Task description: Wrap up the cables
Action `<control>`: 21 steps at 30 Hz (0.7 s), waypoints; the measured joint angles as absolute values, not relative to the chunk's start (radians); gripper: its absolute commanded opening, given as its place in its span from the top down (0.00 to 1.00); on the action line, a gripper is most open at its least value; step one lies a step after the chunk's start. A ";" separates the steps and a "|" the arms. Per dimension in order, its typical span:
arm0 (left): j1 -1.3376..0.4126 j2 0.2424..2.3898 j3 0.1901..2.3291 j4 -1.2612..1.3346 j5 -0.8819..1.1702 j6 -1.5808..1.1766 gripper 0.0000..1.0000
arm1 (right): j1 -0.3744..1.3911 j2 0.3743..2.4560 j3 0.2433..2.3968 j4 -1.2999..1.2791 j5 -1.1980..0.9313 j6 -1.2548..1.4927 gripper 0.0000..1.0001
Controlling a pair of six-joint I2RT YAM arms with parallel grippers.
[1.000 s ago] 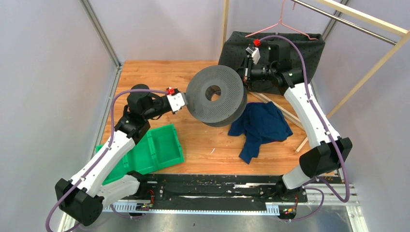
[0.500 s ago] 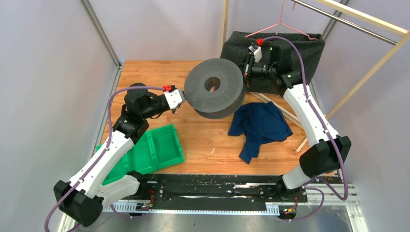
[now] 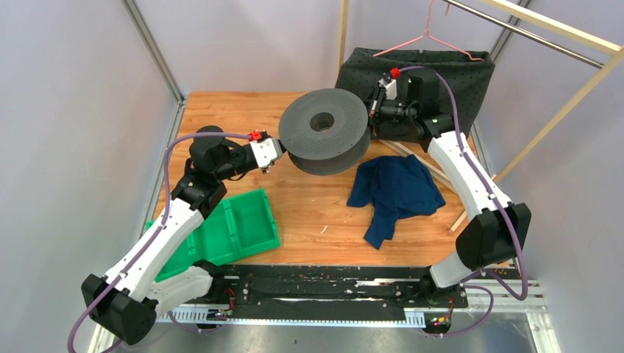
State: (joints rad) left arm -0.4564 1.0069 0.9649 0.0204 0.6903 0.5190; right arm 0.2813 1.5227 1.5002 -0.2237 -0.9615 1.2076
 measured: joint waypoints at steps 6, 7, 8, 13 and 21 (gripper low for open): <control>-0.490 1.017 0.985 0.002 0.704 0.518 1.00 | 0.281 1.523 1.488 -0.207 -0.907 1.242 0.99; -0.496 1.019 0.990 0.001 0.704 0.517 1.00 | 0.281 1.523 1.485 -0.207 -0.902 1.246 0.99; -0.501 1.021 0.994 -0.001 0.702 0.517 1.00 | 0.282 1.523 1.483 -0.207 -0.898 1.250 0.99; -0.529 1.039 1.022 -0.003 0.664 0.499 1.00 | 0.286 1.523 1.480 -0.206 -0.882 1.268 0.99; -0.551 1.053 0.955 0.208 0.528 0.270 1.00 | 0.286 1.523 1.480 -0.179 -0.831 1.290 0.99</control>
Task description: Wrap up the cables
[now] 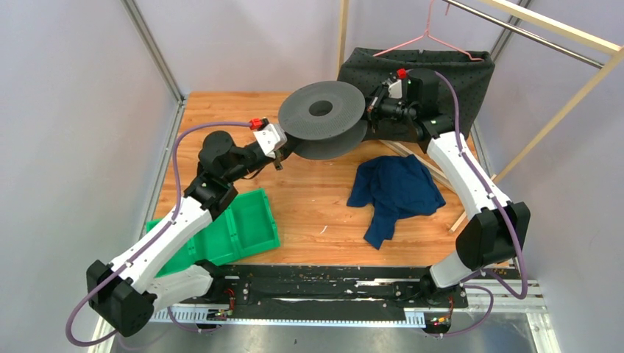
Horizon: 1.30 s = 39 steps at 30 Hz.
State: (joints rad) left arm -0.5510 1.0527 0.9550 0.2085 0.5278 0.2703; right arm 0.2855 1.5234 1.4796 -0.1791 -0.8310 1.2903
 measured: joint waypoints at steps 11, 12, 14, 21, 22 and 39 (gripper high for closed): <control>-0.559 1.077 0.858 0.444 0.411 0.035 1.00 | 0.286 1.523 1.410 -0.086 -0.798 1.340 0.99; -0.560 1.080 0.855 0.452 0.405 0.022 1.00 | 0.286 1.523 1.401 -0.079 -0.797 1.348 0.99; -0.560 1.089 0.853 0.469 0.395 -0.002 1.00 | 0.286 1.525 1.396 -0.070 -0.791 1.360 0.99; -0.561 1.113 0.854 0.517 0.365 -0.047 0.98 | 0.286 1.533 1.396 -0.041 -0.777 1.370 0.99; -0.562 1.118 0.854 0.521 0.361 -0.053 0.98 | 0.286 1.535 1.396 -0.035 -0.776 1.370 0.99; -0.566 1.098 0.668 0.517 0.297 0.039 1.00 | 0.313 1.604 1.055 0.421 -0.763 1.414 0.99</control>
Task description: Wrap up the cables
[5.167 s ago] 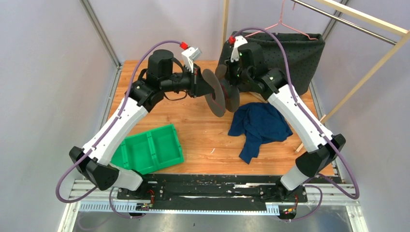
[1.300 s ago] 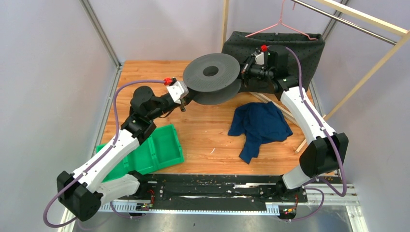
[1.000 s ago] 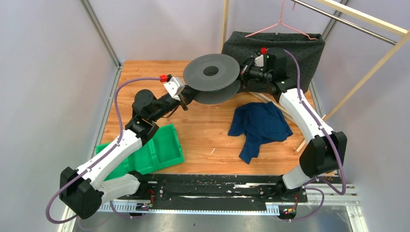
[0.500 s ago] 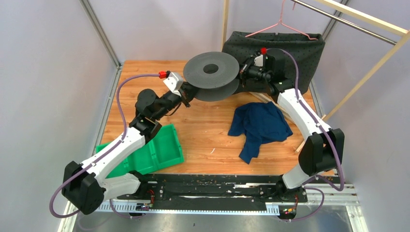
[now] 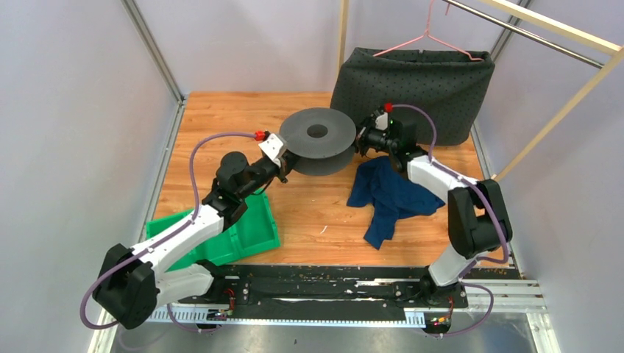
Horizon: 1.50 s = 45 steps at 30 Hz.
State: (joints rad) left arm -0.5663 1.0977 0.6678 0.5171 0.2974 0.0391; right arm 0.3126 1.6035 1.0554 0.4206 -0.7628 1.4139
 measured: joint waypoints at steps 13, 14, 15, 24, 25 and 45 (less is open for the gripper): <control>-0.566 1.308 0.501 0.650 0.186 0.058 1.00 | 0.321 1.994 0.864 1.044 -0.723 1.459 0.99; -0.566 1.335 0.492 0.676 0.175 0.058 1.00 | 0.321 2.019 0.863 1.076 -0.718 1.459 0.99; -0.566 1.361 0.488 0.696 0.163 0.058 1.00 | 0.321 2.042 0.862 1.103 -0.707 1.457 0.99; -0.567 1.563 0.486 0.881 0.129 0.032 0.88 | 0.321 2.096 0.861 1.156 -0.581 1.385 0.99; -0.567 1.575 0.486 0.891 0.129 0.029 0.86 | 0.321 2.097 0.862 1.152 -0.571 1.374 0.99; -0.581 1.486 0.485 0.836 0.153 -0.104 0.72 | 0.321 2.187 0.927 1.092 -0.482 1.312 0.99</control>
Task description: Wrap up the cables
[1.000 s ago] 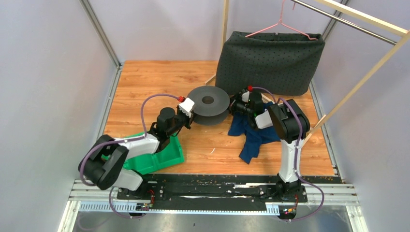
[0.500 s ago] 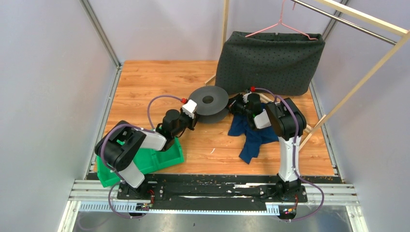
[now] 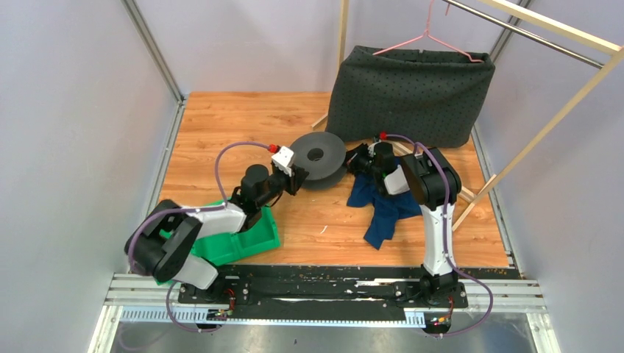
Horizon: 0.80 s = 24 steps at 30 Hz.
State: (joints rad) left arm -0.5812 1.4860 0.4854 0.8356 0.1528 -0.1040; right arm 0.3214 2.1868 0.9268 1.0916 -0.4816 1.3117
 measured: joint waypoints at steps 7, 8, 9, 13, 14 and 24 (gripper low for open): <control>-0.580 1.238 0.488 0.772 0.130 -0.106 0.69 | 0.359 2.192 0.931 1.092 -0.532 1.255 0.99; -0.580 1.199 0.488 0.750 0.126 -0.106 0.69 | 0.363 2.192 0.935 1.085 -0.538 1.251 0.98; -0.580 1.172 0.488 0.735 0.124 -0.105 0.68 | 0.366 2.192 0.939 1.080 -0.541 1.247 0.95; -0.580 1.079 0.488 0.665 0.093 -0.104 0.68 | 0.368 2.192 0.967 1.042 -0.554 1.224 0.84; -0.580 1.064 0.488 0.648 0.081 -0.102 0.68 | 0.368 2.192 0.974 1.022 -0.556 1.213 0.81; -0.580 1.046 0.492 0.545 0.031 -0.084 0.68 | 0.387 2.137 1.117 0.597 -0.546 1.068 0.62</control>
State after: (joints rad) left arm -0.5797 1.0458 0.4915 0.5449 0.0315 -0.0841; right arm 0.3870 2.1372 1.1168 0.5968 -0.5465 1.0683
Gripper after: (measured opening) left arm 0.321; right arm 0.339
